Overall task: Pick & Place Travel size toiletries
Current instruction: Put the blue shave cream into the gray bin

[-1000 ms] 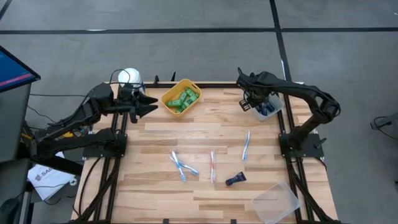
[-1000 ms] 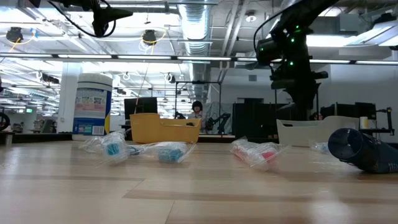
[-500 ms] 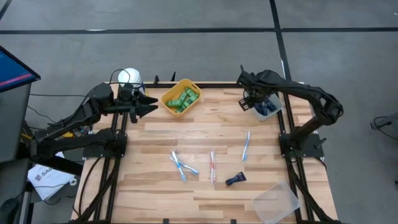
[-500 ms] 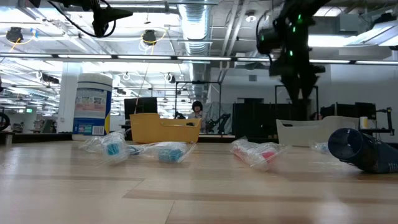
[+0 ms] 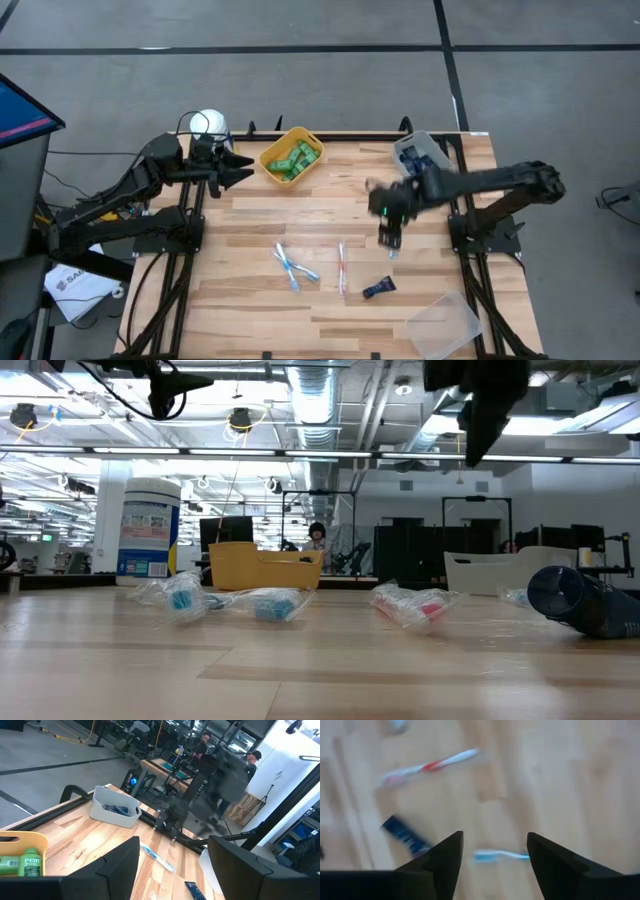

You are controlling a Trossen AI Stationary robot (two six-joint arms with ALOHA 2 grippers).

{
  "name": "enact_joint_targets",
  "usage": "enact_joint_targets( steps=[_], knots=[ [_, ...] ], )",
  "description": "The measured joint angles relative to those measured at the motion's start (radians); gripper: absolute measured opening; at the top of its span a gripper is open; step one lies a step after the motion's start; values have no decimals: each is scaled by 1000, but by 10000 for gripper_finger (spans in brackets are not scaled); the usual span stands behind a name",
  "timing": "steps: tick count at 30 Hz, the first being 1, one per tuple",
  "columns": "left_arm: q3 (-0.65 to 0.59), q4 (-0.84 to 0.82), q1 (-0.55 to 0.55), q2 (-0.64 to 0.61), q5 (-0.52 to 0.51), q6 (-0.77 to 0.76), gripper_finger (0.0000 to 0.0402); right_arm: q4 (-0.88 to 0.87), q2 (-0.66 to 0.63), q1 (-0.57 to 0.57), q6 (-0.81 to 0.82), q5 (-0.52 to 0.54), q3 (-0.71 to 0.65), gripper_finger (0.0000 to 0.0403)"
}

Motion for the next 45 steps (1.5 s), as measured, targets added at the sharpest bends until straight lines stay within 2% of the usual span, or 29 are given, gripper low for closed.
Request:
enact_joint_targets(
  steps=[5,11,16,20,30,35,41,45],
  knots=[
    [0,0,0,0,0,0,232,54,116,182,10,1,0,235],
    [0,0,0,0,-1,0,232,171,264,306,-22,-28,0,255],
    [0,0,0,0,-2,0,232,287,360,340,-28,-112,0,255],
    [0,-3,0,0,-2,0,232,344,417,348,-29,-139,0,255],
    [0,-8,0,0,-2,-7,232,357,529,348,-45,-182,-1,254],
    [0,-8,0,0,-2,-7,232,361,539,345,-47,-176,0,216],
    [0,-8,0,0,-1,-7,232,388,535,326,-50,-183,-1,110],
    [0,-8,0,0,-1,-8,232,425,498,313,-50,-200,-2,111]
  ],
)
